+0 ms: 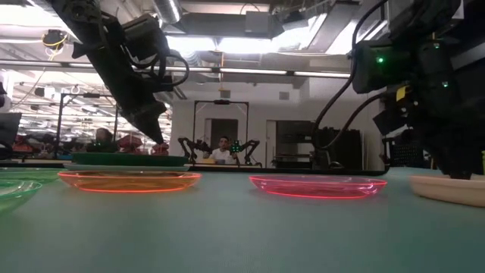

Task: Stack plastic plates
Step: Stack the light orange plate on top of the dark pink plate

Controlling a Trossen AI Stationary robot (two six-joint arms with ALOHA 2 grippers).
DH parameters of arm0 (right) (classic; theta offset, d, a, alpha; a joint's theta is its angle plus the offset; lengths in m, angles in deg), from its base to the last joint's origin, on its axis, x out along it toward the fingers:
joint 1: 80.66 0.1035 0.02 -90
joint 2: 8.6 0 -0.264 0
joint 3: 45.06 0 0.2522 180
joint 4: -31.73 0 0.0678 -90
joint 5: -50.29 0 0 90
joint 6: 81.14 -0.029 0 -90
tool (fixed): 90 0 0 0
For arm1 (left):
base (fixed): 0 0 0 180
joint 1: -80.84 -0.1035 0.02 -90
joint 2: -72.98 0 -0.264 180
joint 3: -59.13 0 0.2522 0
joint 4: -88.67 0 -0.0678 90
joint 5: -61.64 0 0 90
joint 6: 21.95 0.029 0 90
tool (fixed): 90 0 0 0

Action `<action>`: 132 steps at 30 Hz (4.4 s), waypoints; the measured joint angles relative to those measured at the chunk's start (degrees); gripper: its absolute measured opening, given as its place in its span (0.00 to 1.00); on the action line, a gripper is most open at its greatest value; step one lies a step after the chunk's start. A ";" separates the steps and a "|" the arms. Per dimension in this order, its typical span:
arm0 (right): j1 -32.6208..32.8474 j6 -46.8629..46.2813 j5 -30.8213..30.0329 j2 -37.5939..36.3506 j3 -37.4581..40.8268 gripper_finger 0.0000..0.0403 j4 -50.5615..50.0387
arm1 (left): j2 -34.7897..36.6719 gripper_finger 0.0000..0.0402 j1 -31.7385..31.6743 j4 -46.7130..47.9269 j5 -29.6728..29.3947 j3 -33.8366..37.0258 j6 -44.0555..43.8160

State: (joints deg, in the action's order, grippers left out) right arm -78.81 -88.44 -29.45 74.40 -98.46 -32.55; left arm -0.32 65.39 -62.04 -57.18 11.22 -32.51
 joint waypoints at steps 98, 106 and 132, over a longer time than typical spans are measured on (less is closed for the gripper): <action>-22.05 -7.70 -15.21 0.57 -21.49 0.00 38.92 | 0.00 0.27 10.40 -44.23 -9.90 -0.02 1.94; -22.05 -7.70 -15.23 0.57 -21.49 0.00 39.69 | 0.00 0.25 8.34 -44.22 -10.64 -0.02 1.93; -22.05 -7.68 -10.40 0.57 -21.46 0.09 40.37 | 0.00 0.03 8.00 -43.66 -13.33 0.00 2.16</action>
State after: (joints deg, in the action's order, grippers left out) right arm -100.87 -96.12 -39.85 74.97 -119.92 7.82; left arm -0.32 73.39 -105.70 -70.50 11.22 -30.35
